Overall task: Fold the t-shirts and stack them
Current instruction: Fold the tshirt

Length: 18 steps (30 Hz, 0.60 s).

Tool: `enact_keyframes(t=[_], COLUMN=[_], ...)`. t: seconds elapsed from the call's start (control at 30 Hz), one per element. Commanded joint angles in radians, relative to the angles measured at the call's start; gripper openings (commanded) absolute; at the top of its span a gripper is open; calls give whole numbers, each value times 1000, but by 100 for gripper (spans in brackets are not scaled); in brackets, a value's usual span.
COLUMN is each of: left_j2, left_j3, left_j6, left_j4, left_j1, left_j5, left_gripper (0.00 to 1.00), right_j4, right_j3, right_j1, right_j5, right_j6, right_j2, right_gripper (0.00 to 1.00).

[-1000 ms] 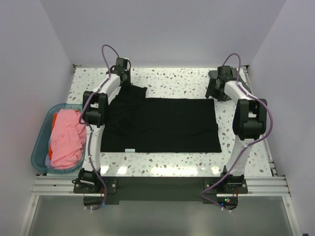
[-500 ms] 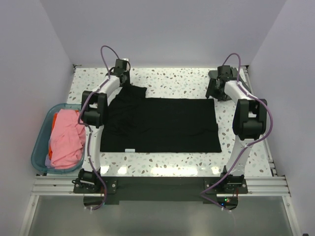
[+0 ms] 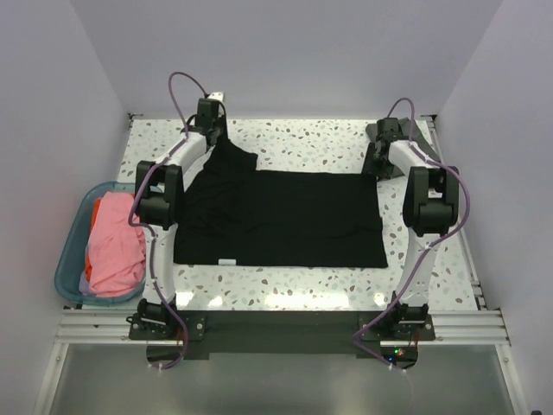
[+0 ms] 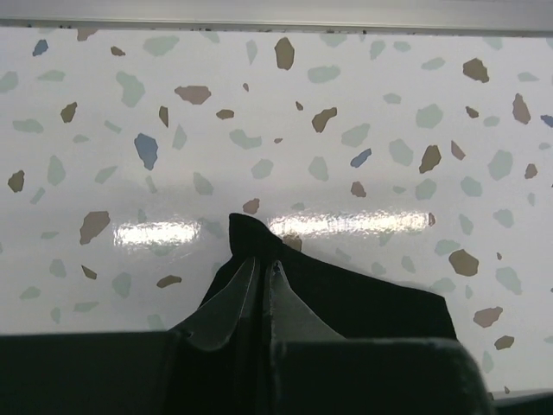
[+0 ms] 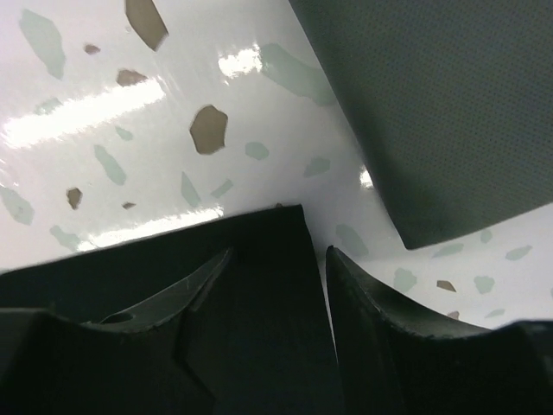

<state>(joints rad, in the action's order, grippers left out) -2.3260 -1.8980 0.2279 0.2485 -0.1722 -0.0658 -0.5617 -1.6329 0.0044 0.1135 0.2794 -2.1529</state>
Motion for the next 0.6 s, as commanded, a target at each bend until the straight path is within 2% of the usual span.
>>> enact_keyframes(t=[0.0, 0.13, 0.27, 0.4, 0.43, 0.57], left_j2=[65, 62, 60, 59, 59, 56], left_j3=[7, 10, 10, 11, 10, -4], left_j6=[22, 24, 24, 27, 28, 34], left_j4=[-84, -92, -97, -109, -118, -137], left_j1=[7, 7, 7, 7, 7, 7], left_j5=[23, 26, 26, 21, 20, 11], left_gripper=[0, 0, 0, 0, 0, 0], right_j4=[-4, -7, -15, -18, -15, 9], right_j3=[-59, -77, -81, -90, -93, -104], right_j1=[-1, -3, -1, -1, -1, -1], right_j5=[11, 14, 17, 23, 25, 35], right_j6=[3, 9, 17, 20, 21, 27], right_j2=[-27, -54, -73, -84, -82, -71], right_gripper=[49, 47, 41, 27, 21, 8])
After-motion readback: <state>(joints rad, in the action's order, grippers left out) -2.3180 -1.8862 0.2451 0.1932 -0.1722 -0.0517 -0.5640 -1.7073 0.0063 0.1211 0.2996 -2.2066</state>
